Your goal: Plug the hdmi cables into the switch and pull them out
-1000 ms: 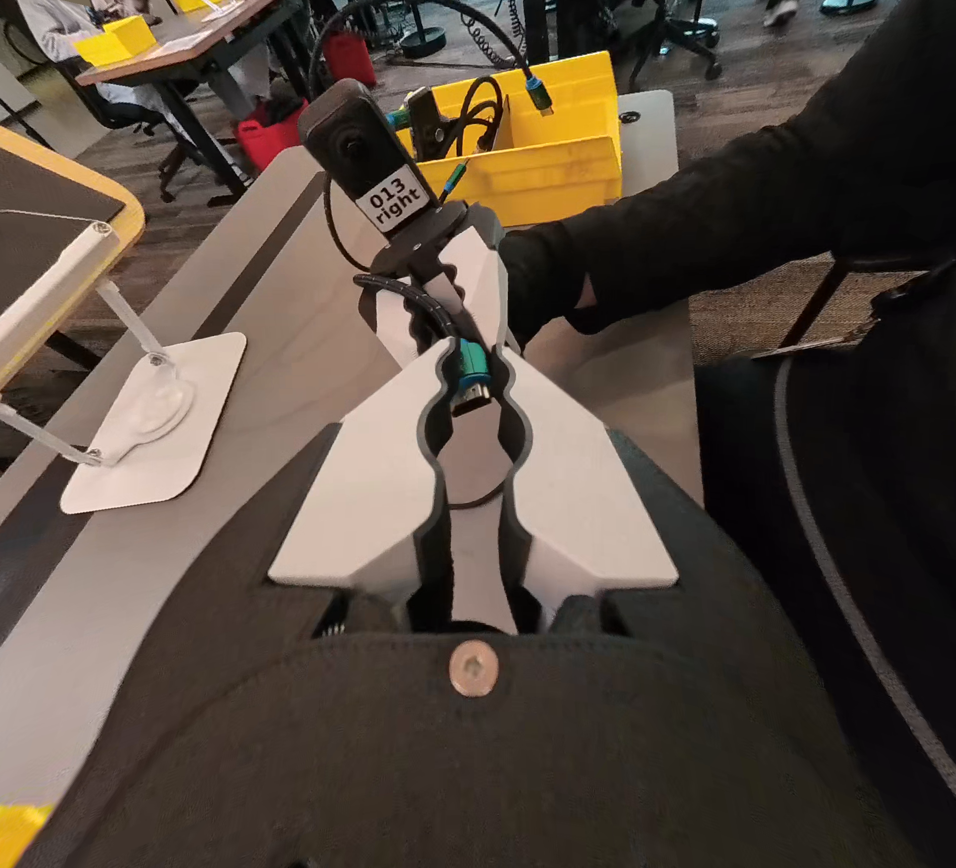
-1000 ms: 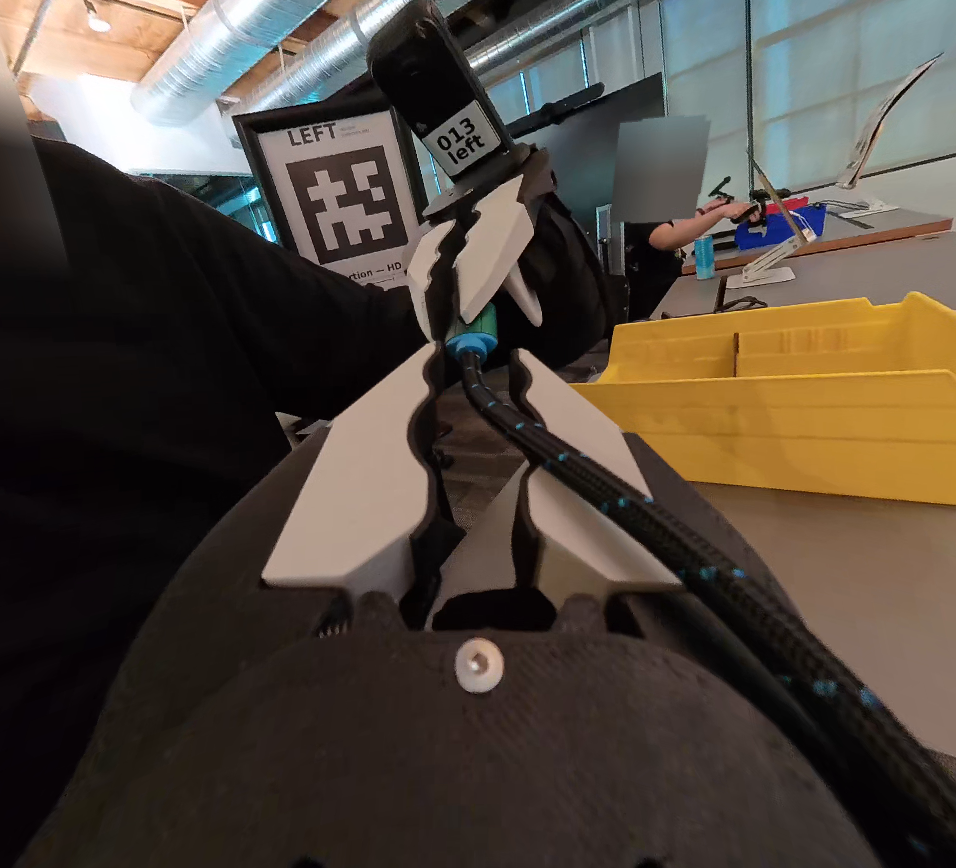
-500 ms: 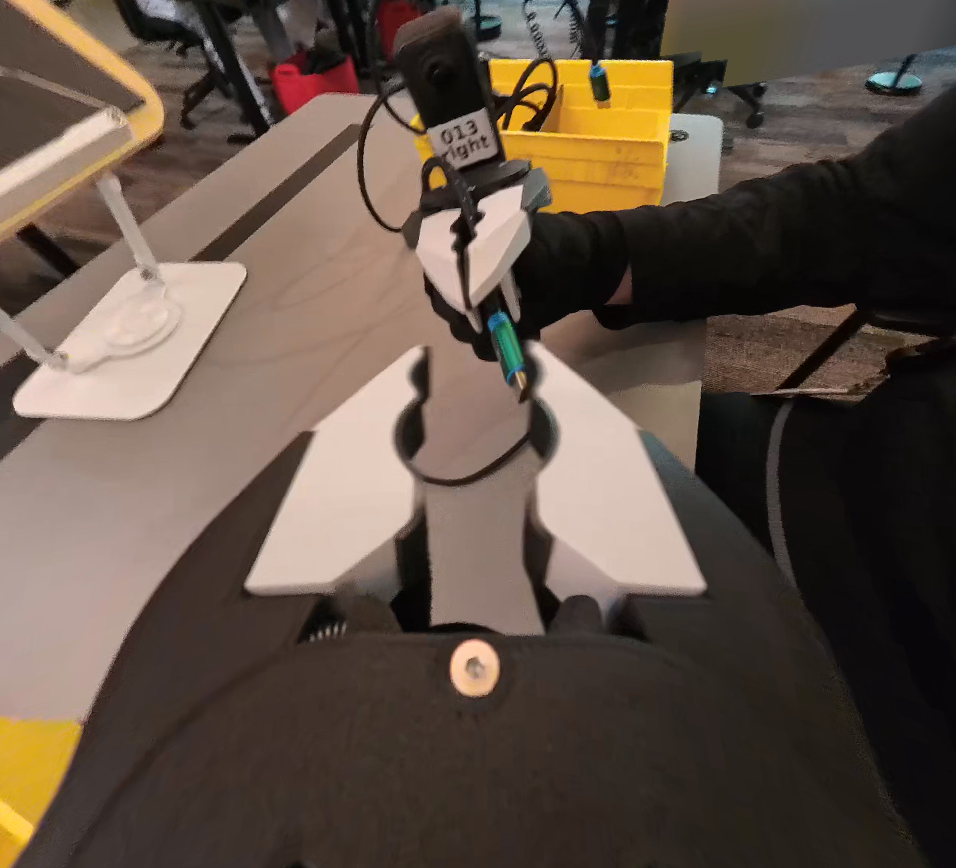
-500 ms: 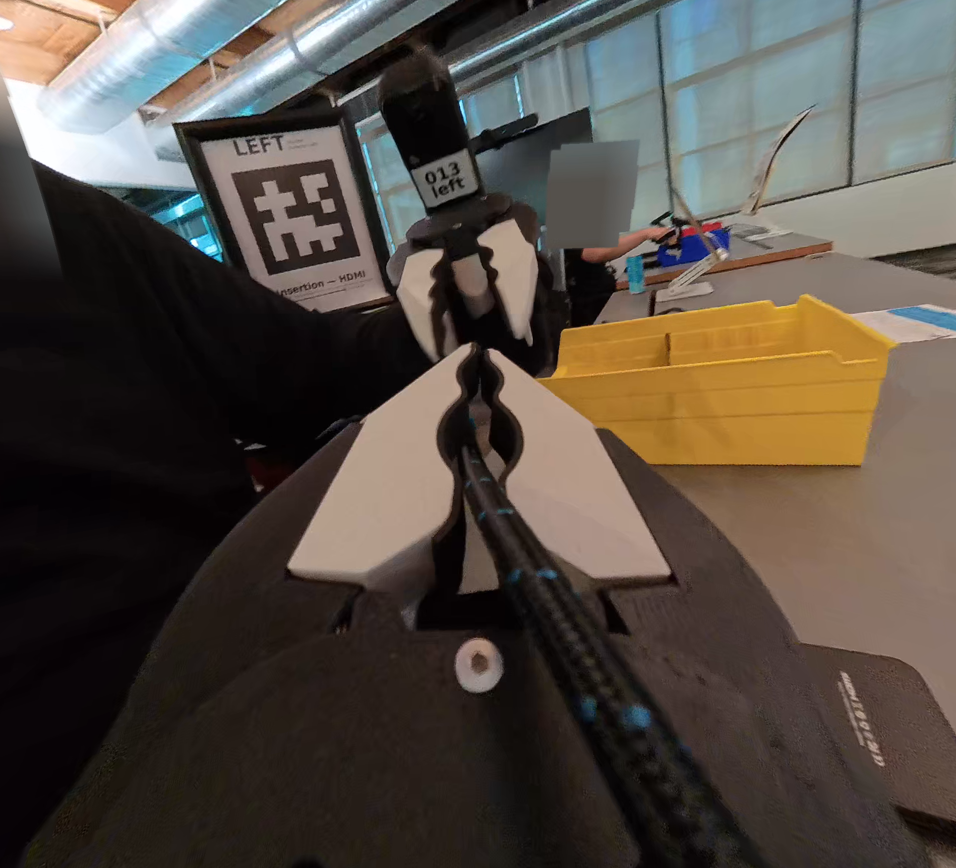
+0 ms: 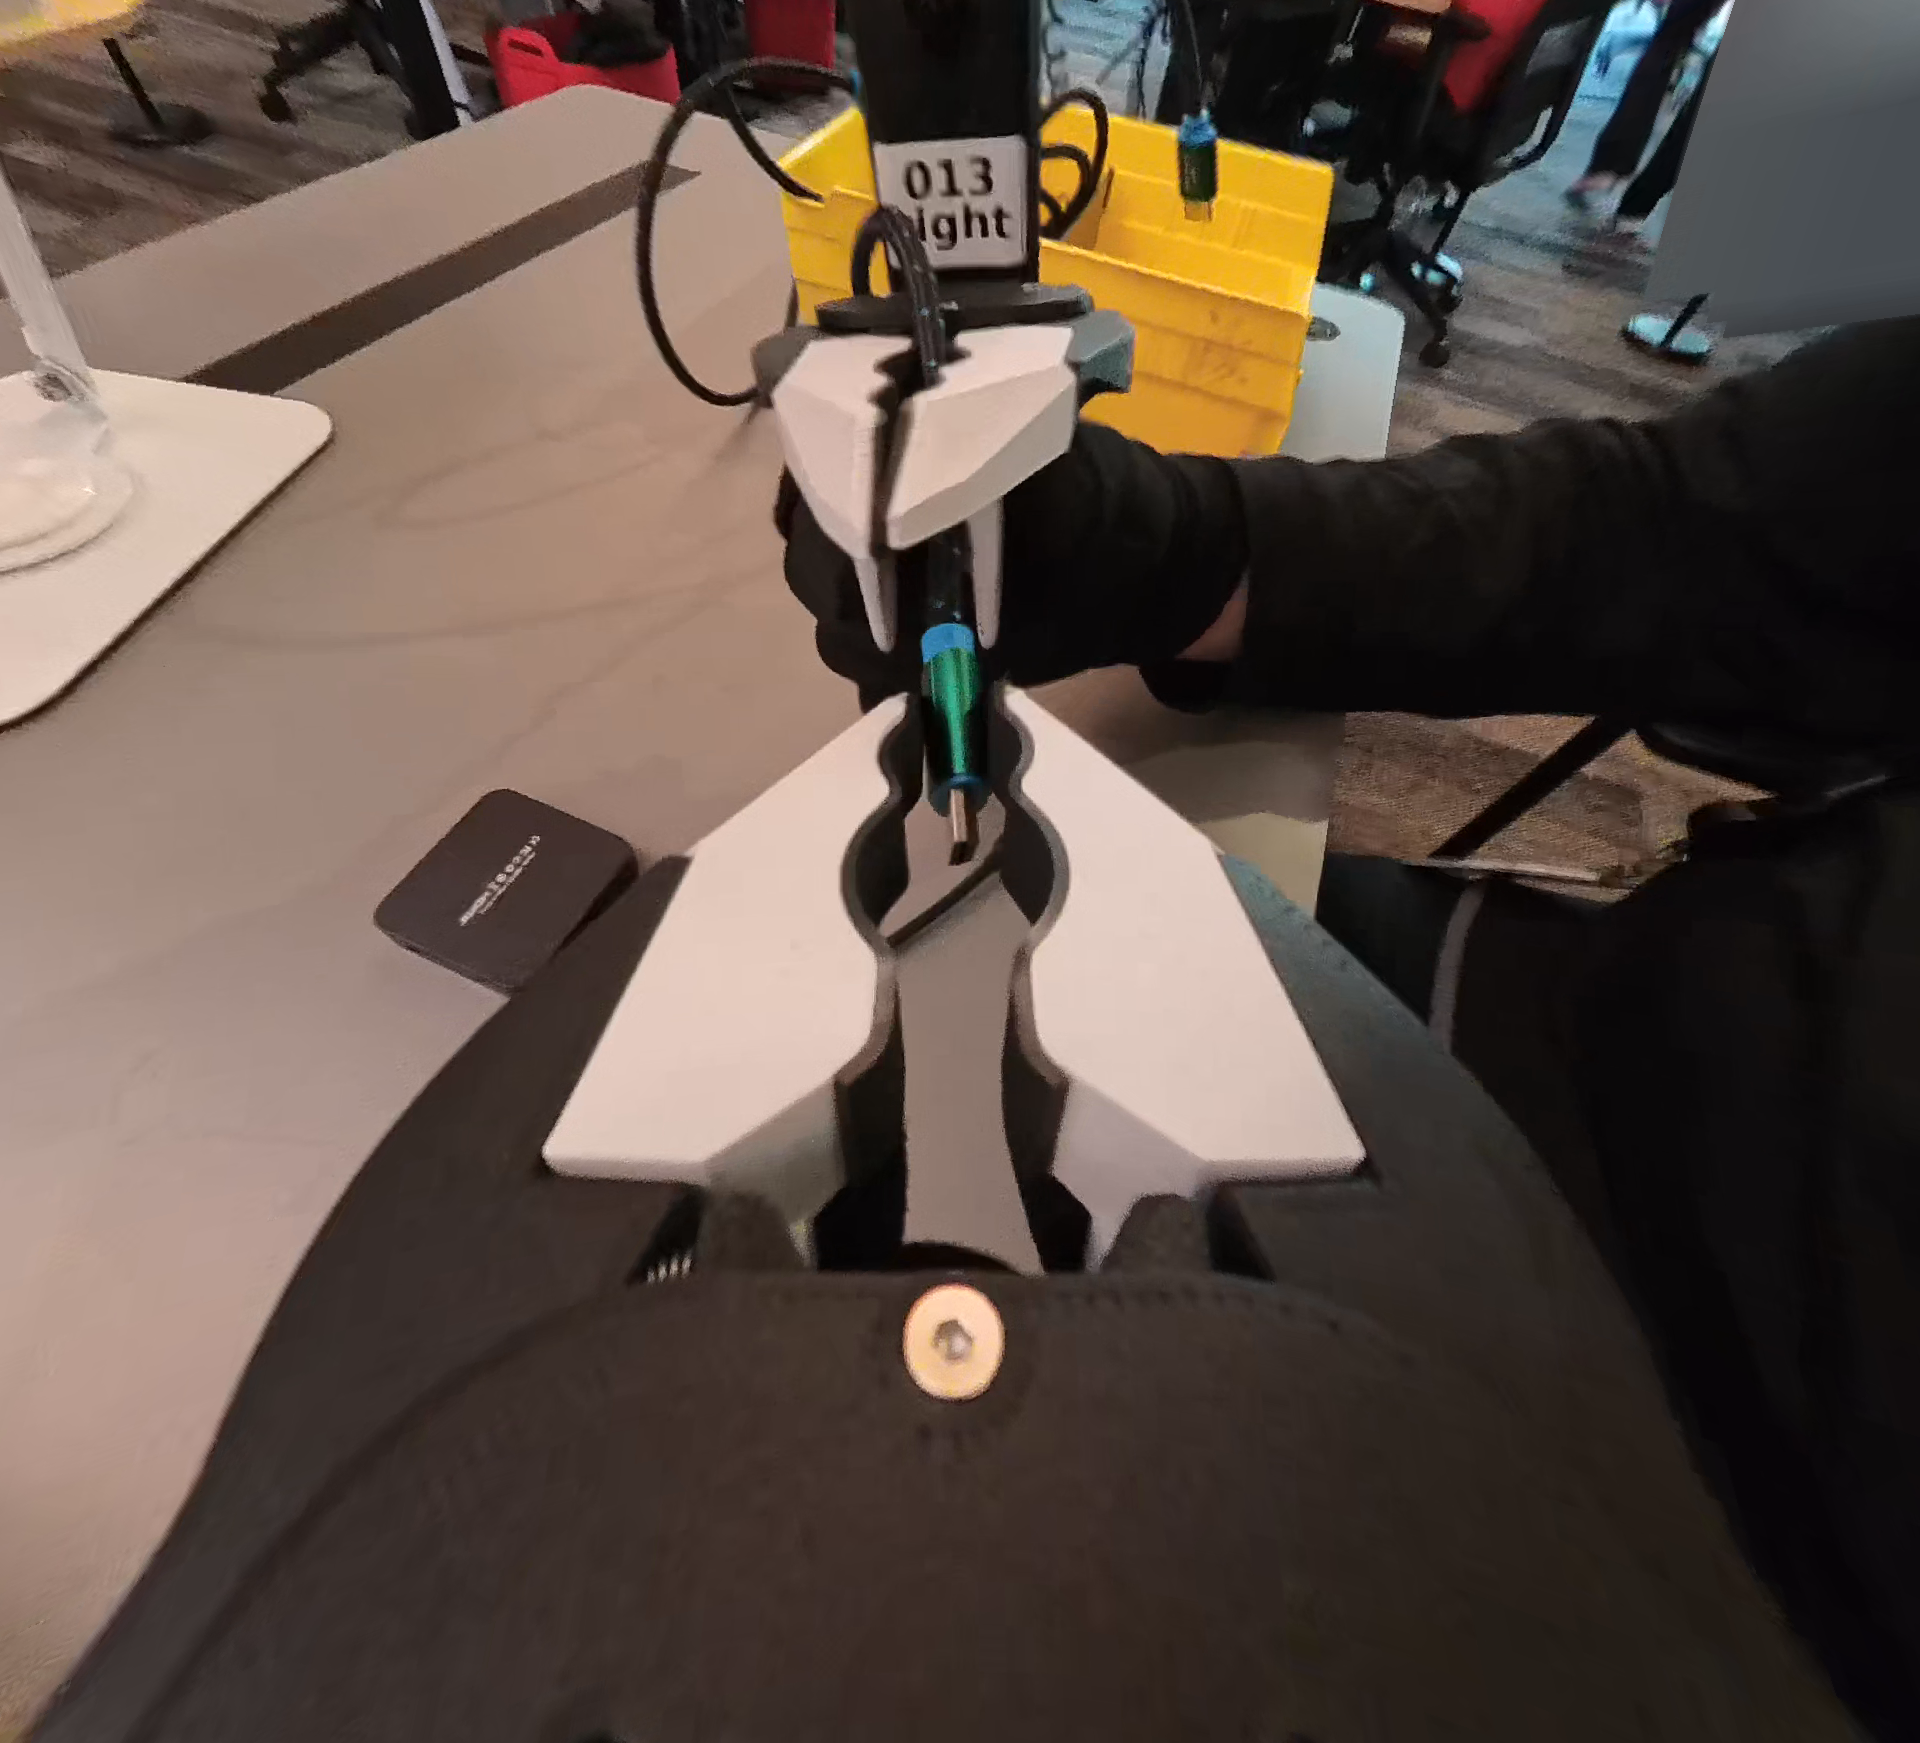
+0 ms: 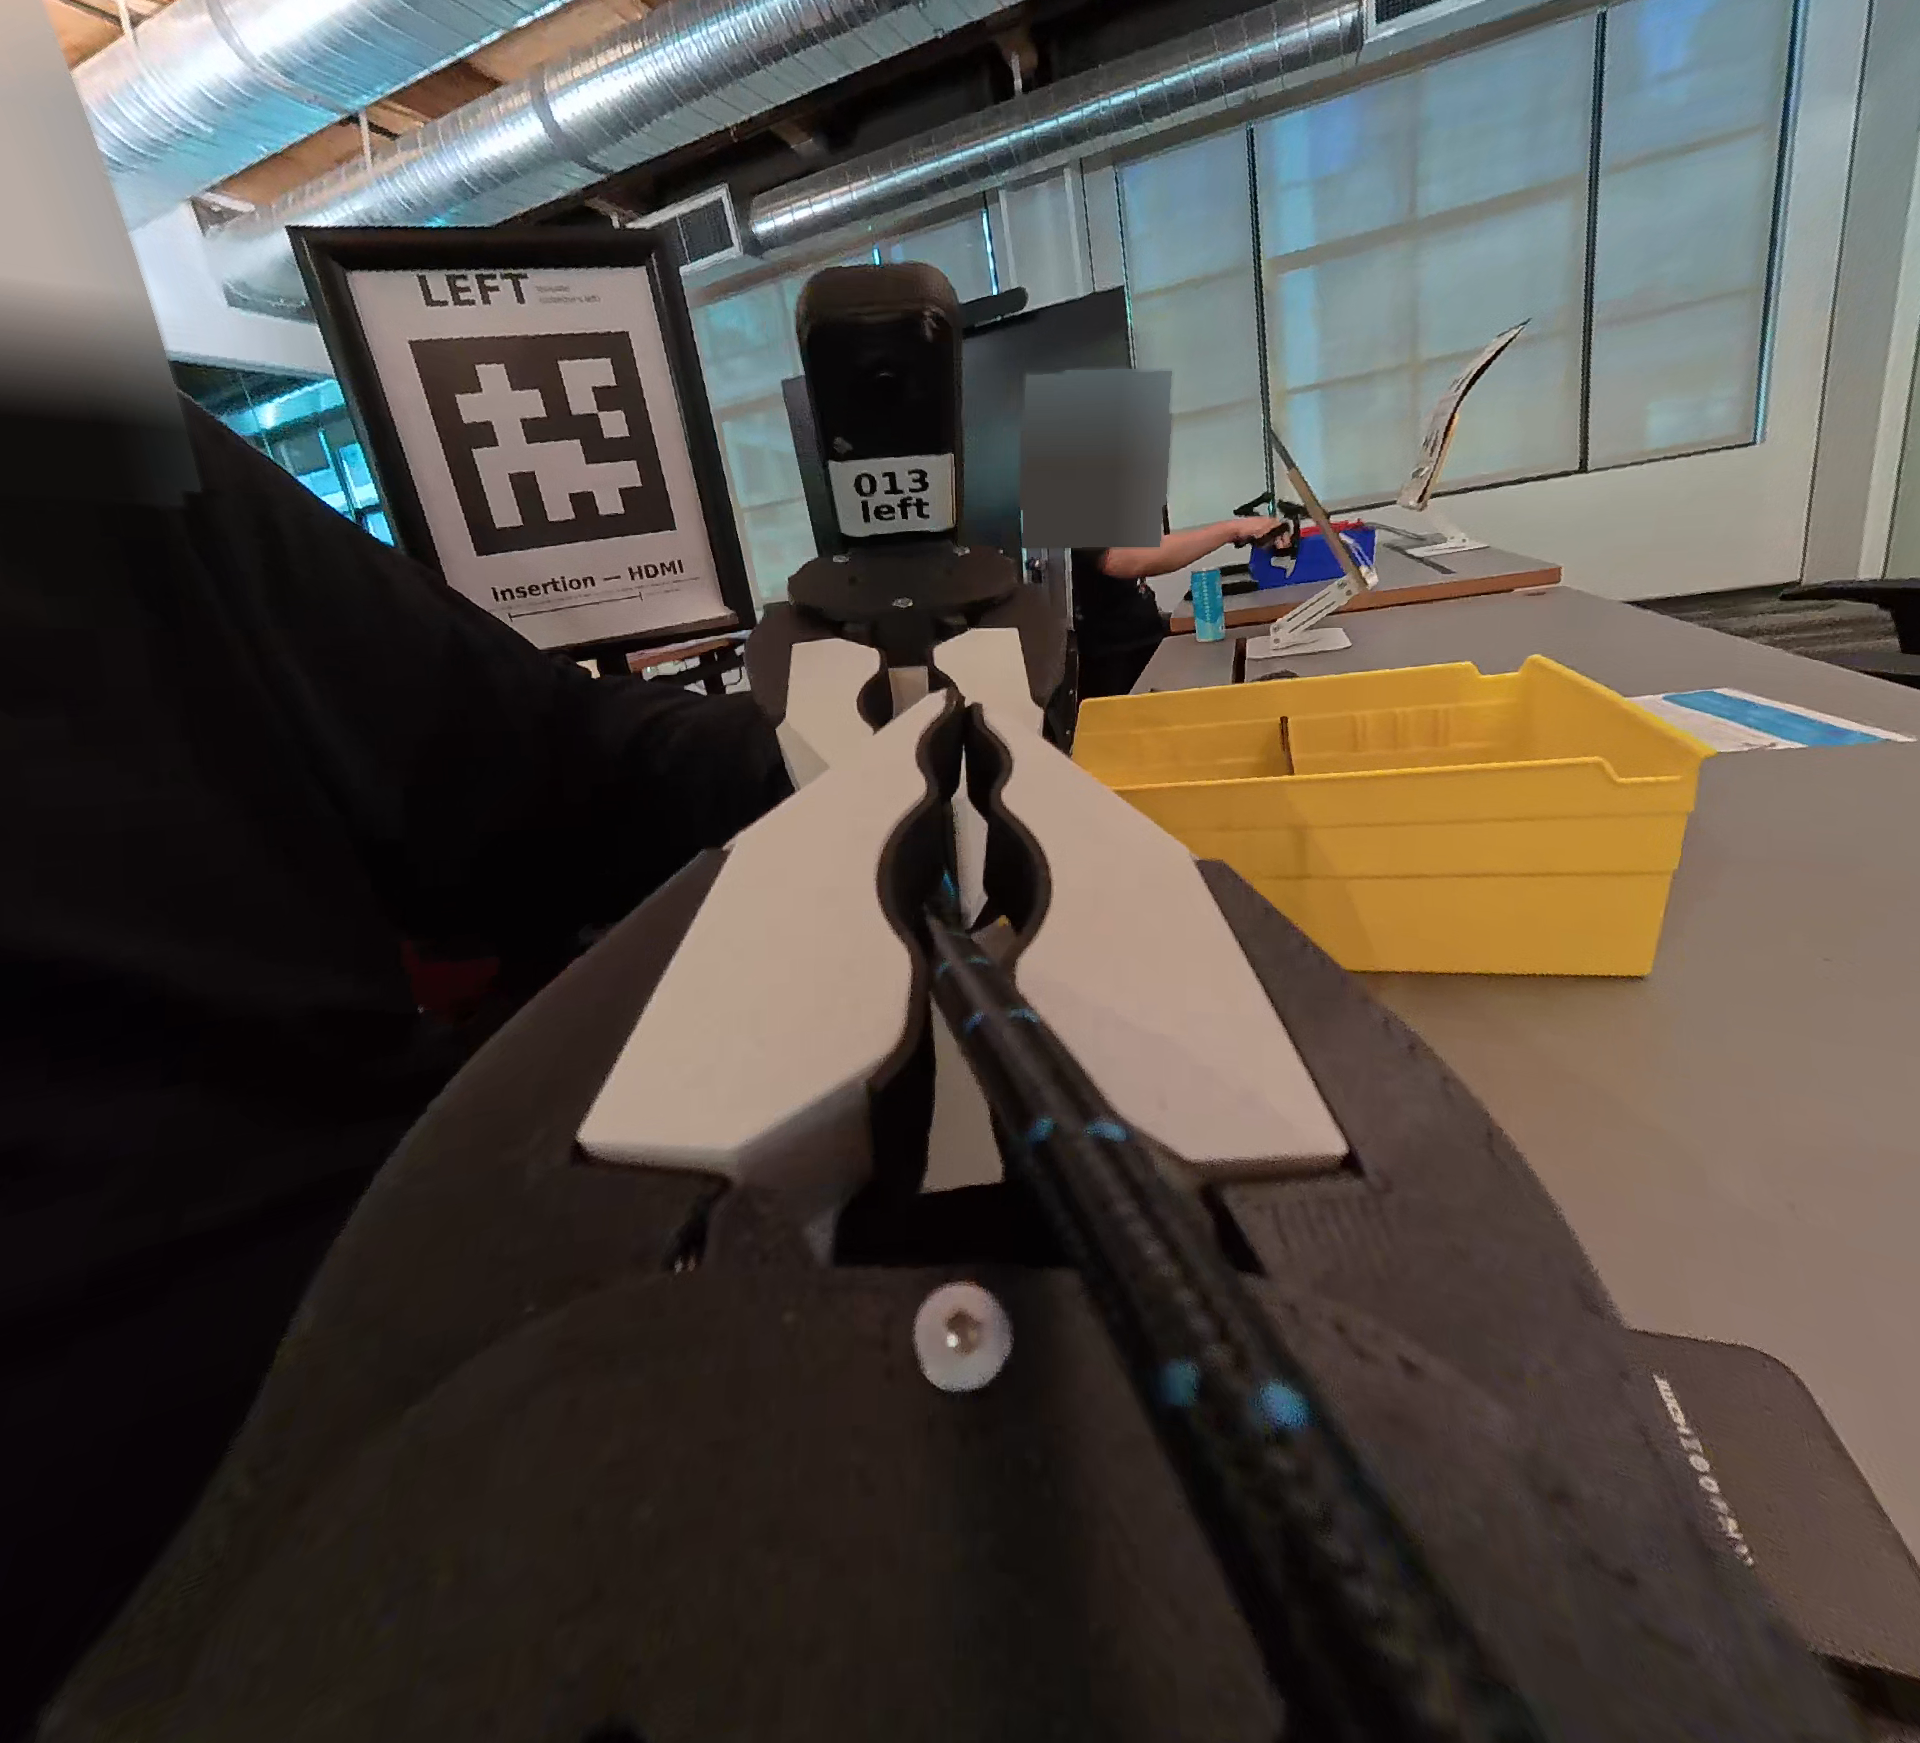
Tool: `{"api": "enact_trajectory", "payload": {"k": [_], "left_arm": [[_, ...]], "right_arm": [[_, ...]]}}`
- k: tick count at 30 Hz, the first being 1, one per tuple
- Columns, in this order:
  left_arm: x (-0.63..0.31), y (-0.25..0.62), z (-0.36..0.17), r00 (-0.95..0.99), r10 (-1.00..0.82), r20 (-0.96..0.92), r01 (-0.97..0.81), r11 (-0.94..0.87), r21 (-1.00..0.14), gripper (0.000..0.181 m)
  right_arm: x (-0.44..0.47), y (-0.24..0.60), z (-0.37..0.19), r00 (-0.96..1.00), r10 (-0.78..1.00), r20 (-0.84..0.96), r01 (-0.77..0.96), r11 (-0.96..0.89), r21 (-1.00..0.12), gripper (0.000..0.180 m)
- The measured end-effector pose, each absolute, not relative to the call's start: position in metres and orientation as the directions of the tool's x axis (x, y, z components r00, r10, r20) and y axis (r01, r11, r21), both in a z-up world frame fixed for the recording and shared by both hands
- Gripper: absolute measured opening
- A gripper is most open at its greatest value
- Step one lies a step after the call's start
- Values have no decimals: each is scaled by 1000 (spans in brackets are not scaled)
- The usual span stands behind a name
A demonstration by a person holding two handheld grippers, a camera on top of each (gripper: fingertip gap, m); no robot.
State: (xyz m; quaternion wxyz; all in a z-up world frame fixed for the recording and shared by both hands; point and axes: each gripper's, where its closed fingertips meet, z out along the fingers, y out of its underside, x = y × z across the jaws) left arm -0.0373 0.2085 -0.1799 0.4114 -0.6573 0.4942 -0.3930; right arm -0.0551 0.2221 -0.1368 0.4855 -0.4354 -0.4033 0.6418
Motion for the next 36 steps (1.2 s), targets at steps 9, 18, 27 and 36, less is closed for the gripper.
{"api": "enact_trajectory", "payload": {"k": [9,18,27,36], "left_arm": [[-53,220,-166,218,-958,187,-312,-250,-917,8],[-64,233,-161,218,-924,314,-300,-370,-879,8],[-58,219,-157,31,-845,534,-269,-522,-810,8],[-54,210,-169,-70,-772,632,-329,-581,-745,8]], "right_arm": [[-60,222,-177,-81,917,-390,-129,-398,-908,71],[-43,129,-204,-151,961,-231,175,-204,-963,39],[-43,213,-131,91,610,787,397,703,-590,39],[-75,223,-175,-51,542,839,425,772,-473,21]]}}
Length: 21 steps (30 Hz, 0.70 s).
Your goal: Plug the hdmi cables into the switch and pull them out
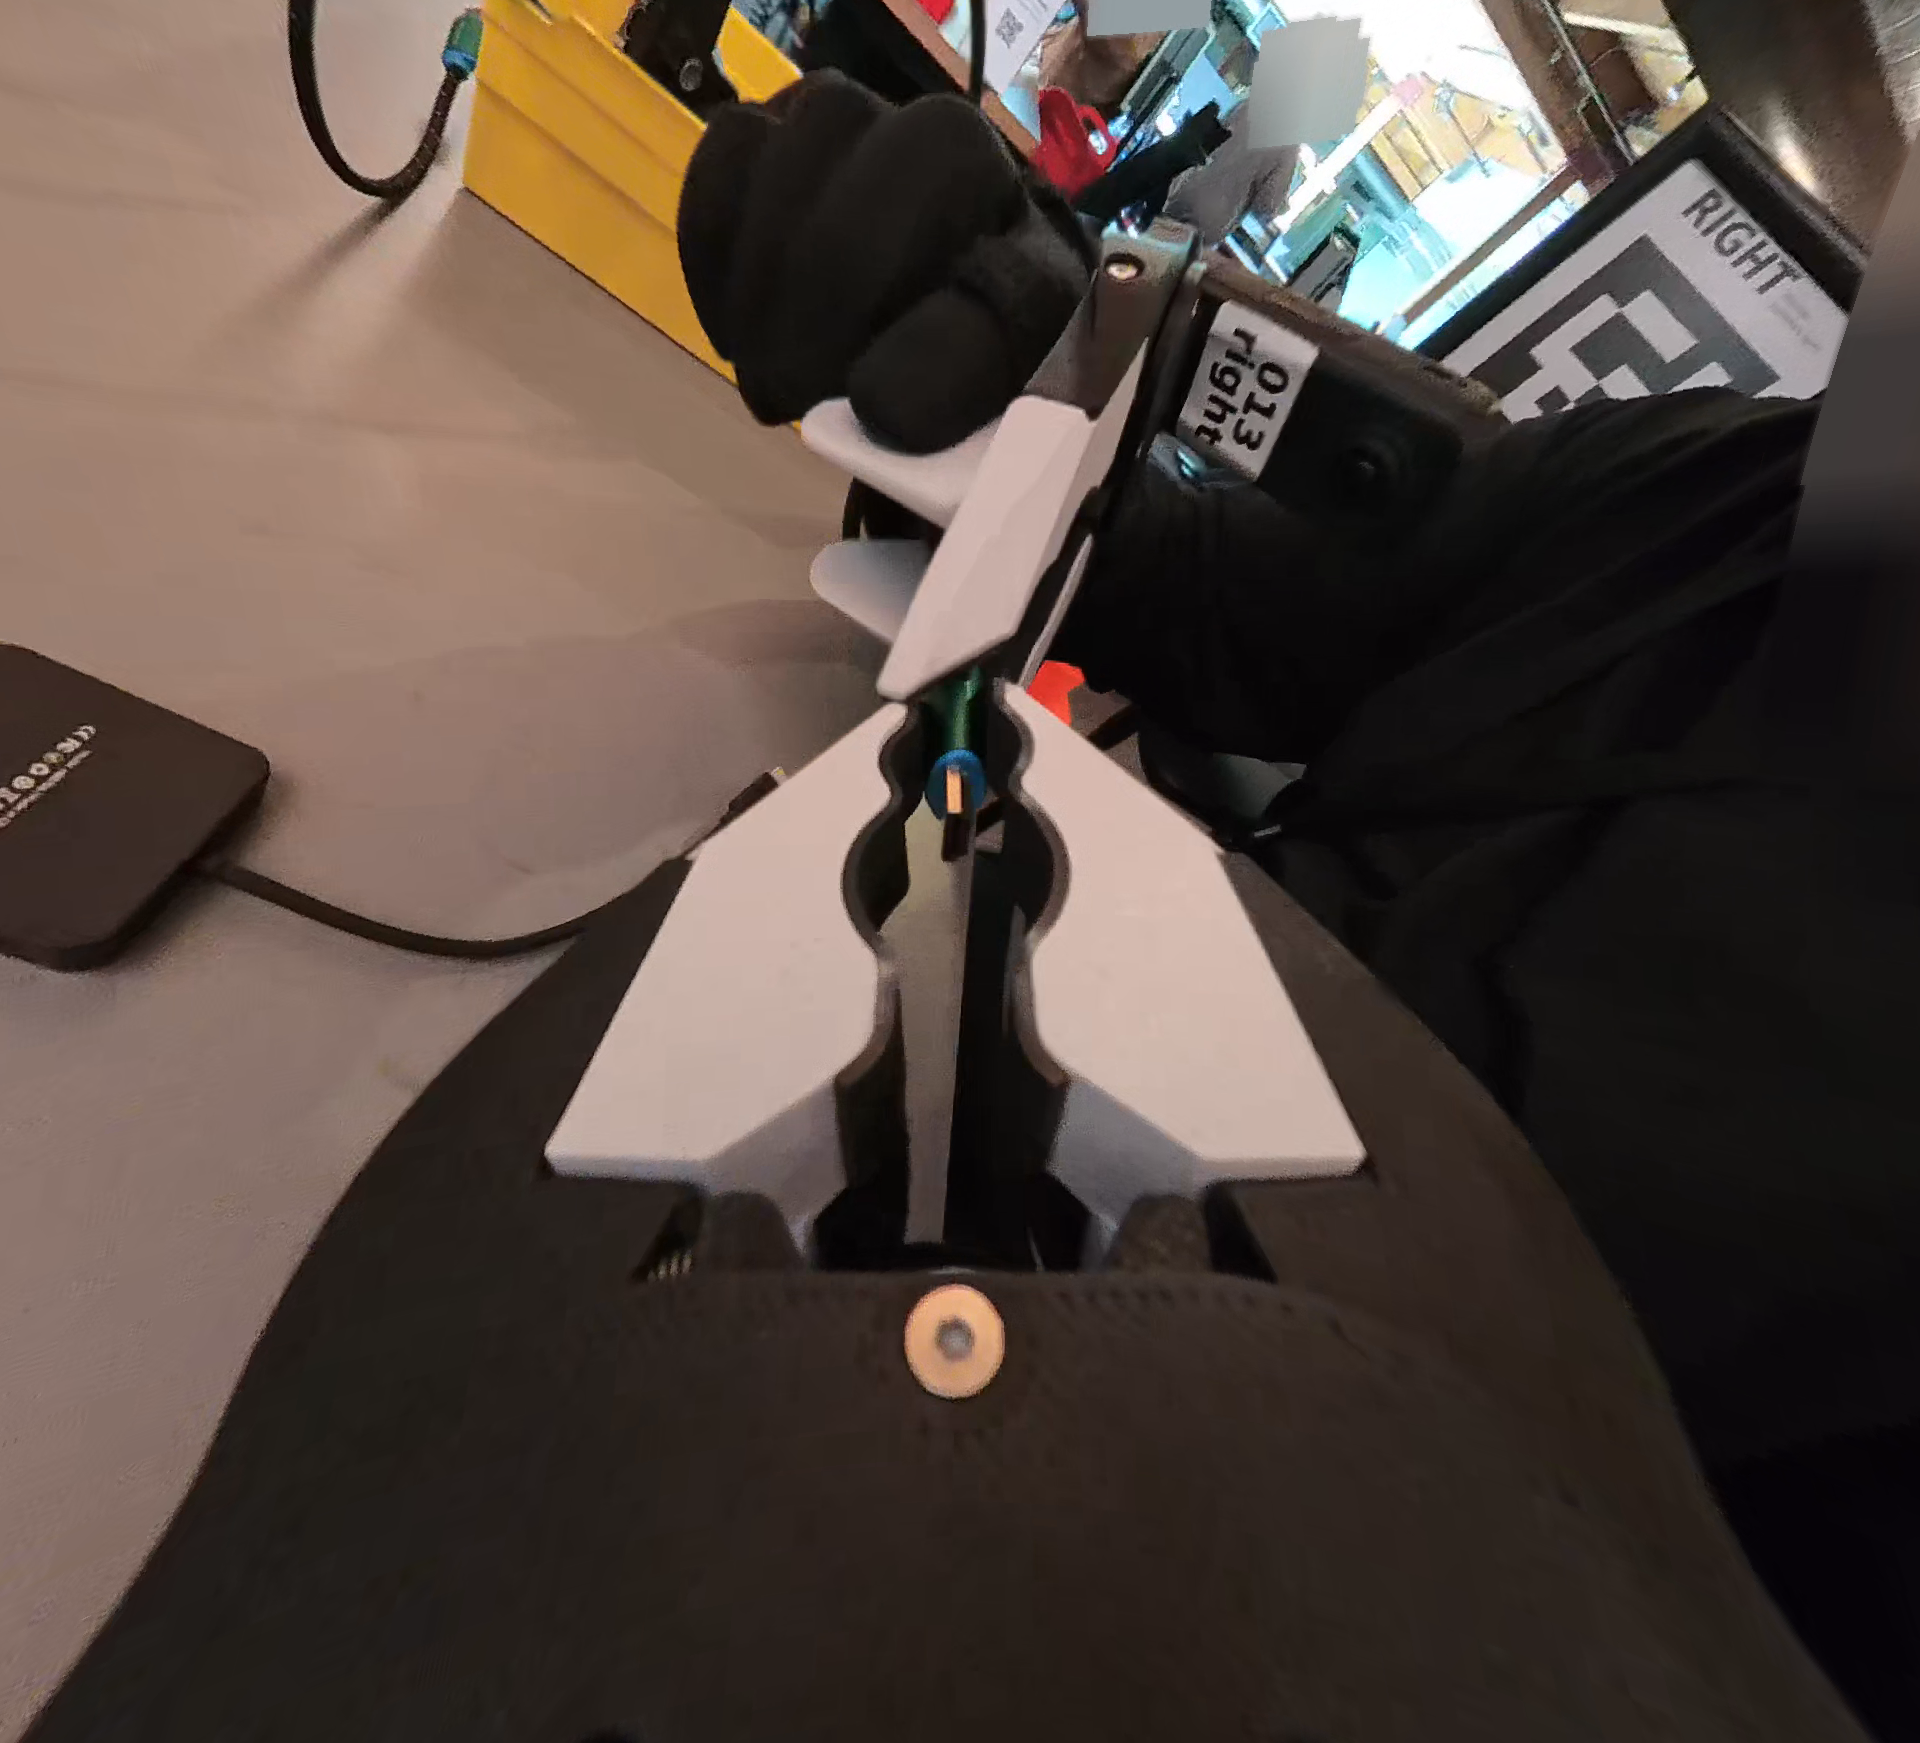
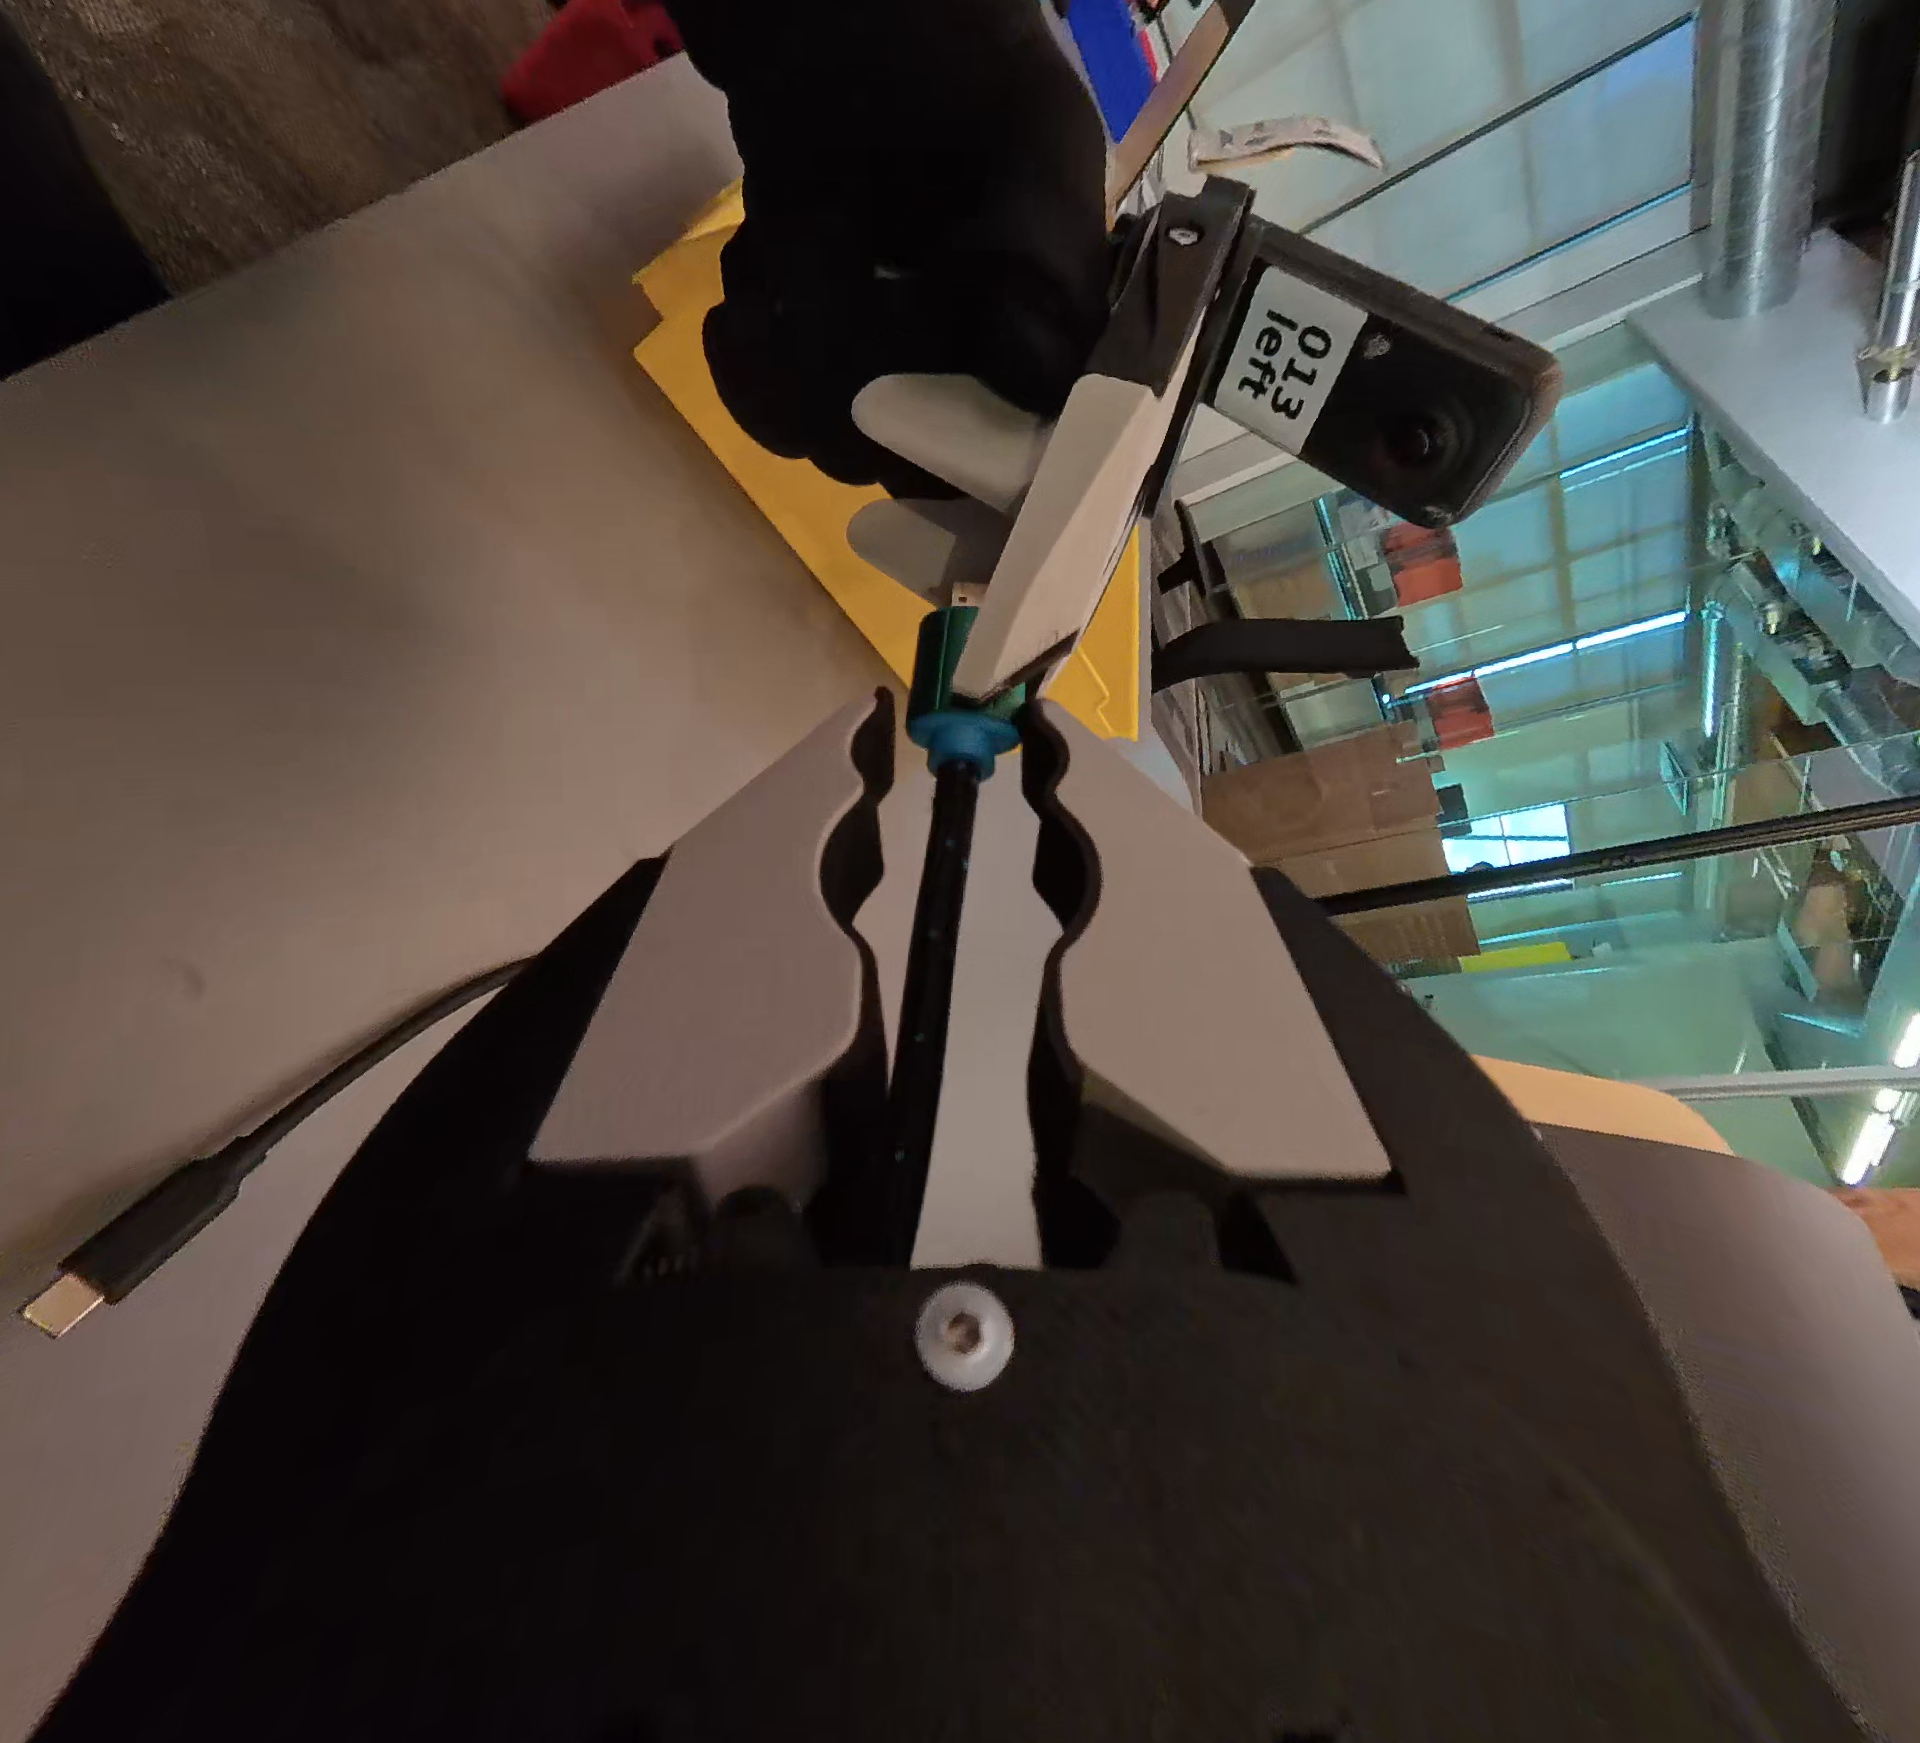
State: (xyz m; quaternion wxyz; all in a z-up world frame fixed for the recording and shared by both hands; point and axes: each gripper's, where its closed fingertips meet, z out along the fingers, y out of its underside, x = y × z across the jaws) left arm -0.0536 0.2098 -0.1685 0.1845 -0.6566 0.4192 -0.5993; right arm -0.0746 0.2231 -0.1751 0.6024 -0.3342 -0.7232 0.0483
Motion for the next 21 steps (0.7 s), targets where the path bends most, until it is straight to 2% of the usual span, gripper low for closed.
{"api": "enact_trajectory", "payload": {"k": [5,11,16,21], "left_arm": [[-53,208,-171,-111,-725,680,-341,-615,-711,8],[-51,202,-163,-213,-684,697,-342,-616,-710,8],[-48,192,-156,-296,-653,697,-348,-606,-715,9],[-44,199,-156,-289,-678,676,-326,-594,-736,11]], "right_arm": [[-73,222,-178,-59,558,828,406,771,-491,18],[-71,214,-170,-29,608,793,326,756,-568,17],[-67,205,-162,-5,606,796,289,762,-579,16],[-62,213,-164,25,612,791,337,740,-582,17]]}}
